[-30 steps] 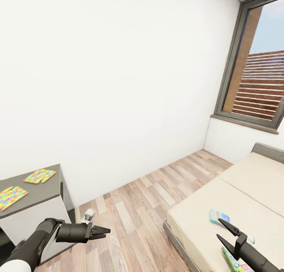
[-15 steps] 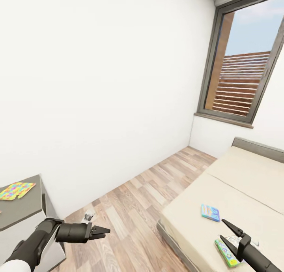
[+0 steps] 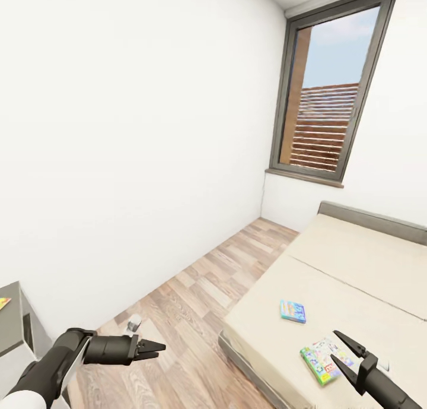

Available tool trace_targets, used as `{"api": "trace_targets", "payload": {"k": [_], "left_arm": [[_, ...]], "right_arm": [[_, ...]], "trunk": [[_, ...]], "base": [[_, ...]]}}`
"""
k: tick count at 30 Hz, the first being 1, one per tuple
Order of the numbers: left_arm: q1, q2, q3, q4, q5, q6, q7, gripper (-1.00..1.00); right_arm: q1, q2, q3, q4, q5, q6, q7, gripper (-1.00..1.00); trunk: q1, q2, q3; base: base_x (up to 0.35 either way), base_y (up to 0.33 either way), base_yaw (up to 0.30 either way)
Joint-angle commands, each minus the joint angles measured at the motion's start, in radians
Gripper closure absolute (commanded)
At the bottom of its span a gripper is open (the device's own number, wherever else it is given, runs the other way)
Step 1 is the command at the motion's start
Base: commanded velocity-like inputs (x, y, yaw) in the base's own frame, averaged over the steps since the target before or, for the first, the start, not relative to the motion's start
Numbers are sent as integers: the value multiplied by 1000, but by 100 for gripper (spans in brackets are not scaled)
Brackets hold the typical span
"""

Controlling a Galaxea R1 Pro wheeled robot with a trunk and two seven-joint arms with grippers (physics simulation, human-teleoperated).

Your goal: Put all the toys in the child's room - the three board games (two on the bed and one on the table), the two jigsaw puzzles on the table, and the tennis ball on the table - inside the toy box on the table in the child's room.

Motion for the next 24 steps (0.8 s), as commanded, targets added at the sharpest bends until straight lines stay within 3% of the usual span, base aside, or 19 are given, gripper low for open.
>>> {"api": "trace_targets", "payload": {"k": [1, 9, 24], "left_arm": [[0, 0, 1, 0, -1, 11, -4, -100], [0, 0, 1, -1, -1, 0, -5, -100], [0, 0, 1, 0, -2, -38, -7, -100]], "right_arm": [[-1, 0, -2, 1, 2, 4, 4, -100], [-1, 0, -1, 1, 2, 4, 4, -100], [-1, 0, -2, 1, 3, 2, 4, -100]], "trunk": [[0, -1, 0], [0, -1, 6], [0, -1, 16]], "base": [[1, 1, -280], [15, 1, -280], [117, 56, -279]]}}
